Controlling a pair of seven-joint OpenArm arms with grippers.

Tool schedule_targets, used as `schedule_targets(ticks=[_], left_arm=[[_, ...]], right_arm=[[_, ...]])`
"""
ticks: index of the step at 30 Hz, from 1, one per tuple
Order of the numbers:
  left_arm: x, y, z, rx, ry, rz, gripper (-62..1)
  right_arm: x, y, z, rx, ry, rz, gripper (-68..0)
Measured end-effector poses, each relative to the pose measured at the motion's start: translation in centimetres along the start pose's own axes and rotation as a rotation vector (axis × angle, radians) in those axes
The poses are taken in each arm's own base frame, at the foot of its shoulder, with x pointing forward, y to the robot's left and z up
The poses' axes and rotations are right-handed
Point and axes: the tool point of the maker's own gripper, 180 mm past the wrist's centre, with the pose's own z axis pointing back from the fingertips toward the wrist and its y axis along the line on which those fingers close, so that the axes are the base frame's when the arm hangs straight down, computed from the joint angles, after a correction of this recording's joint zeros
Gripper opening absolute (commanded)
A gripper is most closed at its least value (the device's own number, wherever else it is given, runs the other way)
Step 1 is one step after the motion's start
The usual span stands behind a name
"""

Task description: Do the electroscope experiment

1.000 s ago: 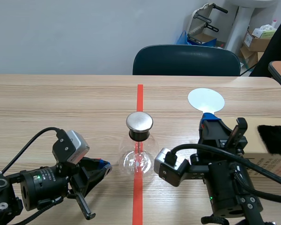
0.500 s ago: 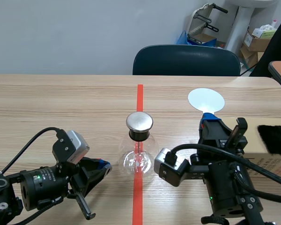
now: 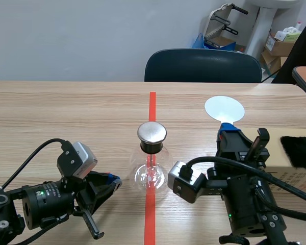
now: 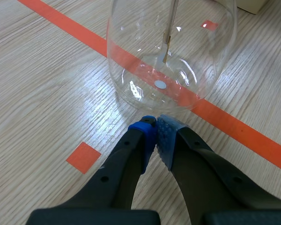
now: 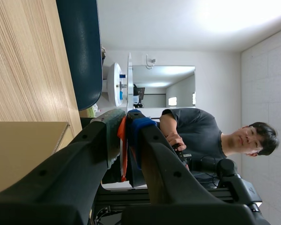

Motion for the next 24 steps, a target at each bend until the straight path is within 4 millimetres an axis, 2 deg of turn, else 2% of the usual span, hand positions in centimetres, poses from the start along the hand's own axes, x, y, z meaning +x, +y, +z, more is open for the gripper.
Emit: schedule_targets(ticks=[11, 14, 24], left_arm=[[0.0, 0.0, 0.0, 0.000, 0.000, 0.000, -56.9], [0.0, 0.0, 0.0, 0.000, 0.000, 0.000, -56.9], [0.0, 0.0, 0.0, 0.001, 0.000, 0.001, -56.9]], right_arm=[[0.5, 0.0, 0.0, 0.000, -0.027, 0.000, -65.8], [1.5, 0.0, 0.1, 0.000, -0.083, 0.001, -65.8], [6.7, 0.0, 1.3, -0.001, -0.382, 0.003, -65.8]])
